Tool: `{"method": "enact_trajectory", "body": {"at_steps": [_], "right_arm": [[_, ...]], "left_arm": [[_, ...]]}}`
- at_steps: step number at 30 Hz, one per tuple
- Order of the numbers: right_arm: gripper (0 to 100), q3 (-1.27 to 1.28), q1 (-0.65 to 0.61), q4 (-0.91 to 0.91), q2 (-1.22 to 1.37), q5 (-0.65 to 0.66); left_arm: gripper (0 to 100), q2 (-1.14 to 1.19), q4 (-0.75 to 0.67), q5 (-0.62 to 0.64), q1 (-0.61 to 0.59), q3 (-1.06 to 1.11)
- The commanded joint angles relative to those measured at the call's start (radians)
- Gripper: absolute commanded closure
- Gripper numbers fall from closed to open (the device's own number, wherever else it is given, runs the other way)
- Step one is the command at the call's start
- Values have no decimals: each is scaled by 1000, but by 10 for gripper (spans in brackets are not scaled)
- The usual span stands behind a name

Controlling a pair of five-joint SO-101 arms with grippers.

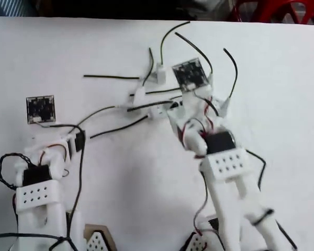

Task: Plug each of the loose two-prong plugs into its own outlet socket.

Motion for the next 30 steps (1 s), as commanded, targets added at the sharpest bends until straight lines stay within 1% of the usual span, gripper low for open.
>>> {"method": "enact_trajectory", "body": {"at_steps": [1,5,8,11,16,20,23,25,30], "right_arm": [[971,57,30,51,-205,-11],[968,163,71,88,-361,-11],[967,241,104,85,-437,-11],[967,302,114,85,-475,-9],[967,388,116,85,-515,-9],[971,454,116,88,-559,-11],[971,516,116,90,-619,-11],[971,559,116,90,-673,-11],[969,663,116,91,-839,-11]], "left_arm": [[683,-22,-23,0,2,-6],[679,-28,-5,5,16,-25],[679,-90,17,8,25,-11],[679,-209,20,6,54,55],[679,-464,25,3,58,183],[679,-621,118,3,62,218],[679,-688,186,2,62,219],[679,-713,206,2,67,219],[679,-757,210,0,131,259]]}}
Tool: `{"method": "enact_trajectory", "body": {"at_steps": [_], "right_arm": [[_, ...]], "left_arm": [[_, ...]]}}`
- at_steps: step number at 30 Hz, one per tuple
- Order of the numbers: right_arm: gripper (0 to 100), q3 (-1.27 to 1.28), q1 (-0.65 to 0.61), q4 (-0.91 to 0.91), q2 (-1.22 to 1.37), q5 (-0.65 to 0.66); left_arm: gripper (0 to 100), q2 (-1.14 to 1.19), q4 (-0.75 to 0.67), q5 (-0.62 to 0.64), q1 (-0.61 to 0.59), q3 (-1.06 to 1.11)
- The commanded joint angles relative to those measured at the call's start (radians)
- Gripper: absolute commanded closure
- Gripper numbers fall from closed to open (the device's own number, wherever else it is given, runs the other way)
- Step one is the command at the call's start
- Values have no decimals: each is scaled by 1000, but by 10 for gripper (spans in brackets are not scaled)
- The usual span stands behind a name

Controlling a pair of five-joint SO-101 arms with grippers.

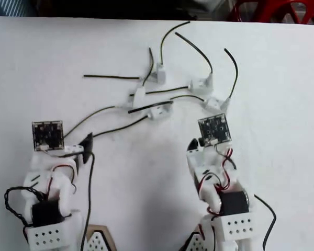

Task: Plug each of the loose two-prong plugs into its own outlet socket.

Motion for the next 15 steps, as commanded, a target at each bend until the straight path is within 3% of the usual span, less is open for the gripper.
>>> {"method": "enact_trajectory", "body": {"at_steps": [1,8,15], "right_arm": [[968,52,12,10,-117,-11],[967,219,12,8,-329,-11],[967,250,12,8,-323,-17]], "left_arm": [[679,-54,6,0,58,18],[680,-124,8,-66,120,77],[680,-125,9,-81,197,109]]}}
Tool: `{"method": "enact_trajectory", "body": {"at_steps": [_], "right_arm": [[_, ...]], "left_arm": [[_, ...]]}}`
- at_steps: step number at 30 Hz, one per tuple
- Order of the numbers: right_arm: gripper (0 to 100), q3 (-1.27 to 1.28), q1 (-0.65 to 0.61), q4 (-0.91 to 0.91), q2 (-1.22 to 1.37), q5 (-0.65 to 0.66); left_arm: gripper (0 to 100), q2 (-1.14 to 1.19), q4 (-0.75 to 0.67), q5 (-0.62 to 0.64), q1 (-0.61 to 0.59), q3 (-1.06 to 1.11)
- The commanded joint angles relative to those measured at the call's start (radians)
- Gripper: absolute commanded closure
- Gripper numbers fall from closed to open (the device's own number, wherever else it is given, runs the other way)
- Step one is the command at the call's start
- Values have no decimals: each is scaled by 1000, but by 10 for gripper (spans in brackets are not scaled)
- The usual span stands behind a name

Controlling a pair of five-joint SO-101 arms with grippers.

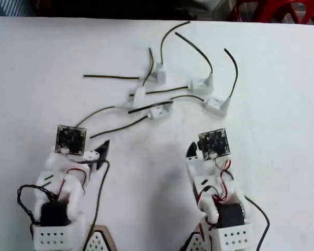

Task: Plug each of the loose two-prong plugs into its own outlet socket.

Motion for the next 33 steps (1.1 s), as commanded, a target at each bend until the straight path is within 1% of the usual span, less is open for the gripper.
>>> {"method": "enact_trajectory", "body": {"at_steps": [1,4,8,16,19,33], "right_arm": [[970,11,13,10,-7,-15],[971,11,13,30,-5,-15],[967,11,8,153,-8,-15],[967,11,12,414,-10,-12],[971,11,13,417,-10,-11],[971,11,12,417,-10,-9]], "left_arm": [[679,-12,2,-17,56,25],[683,-10,2,-12,110,49],[683,-10,64,-14,127,48],[683,-10,261,-15,120,48],[683,-10,385,-11,120,48],[683,-10,377,-9,120,48]]}}
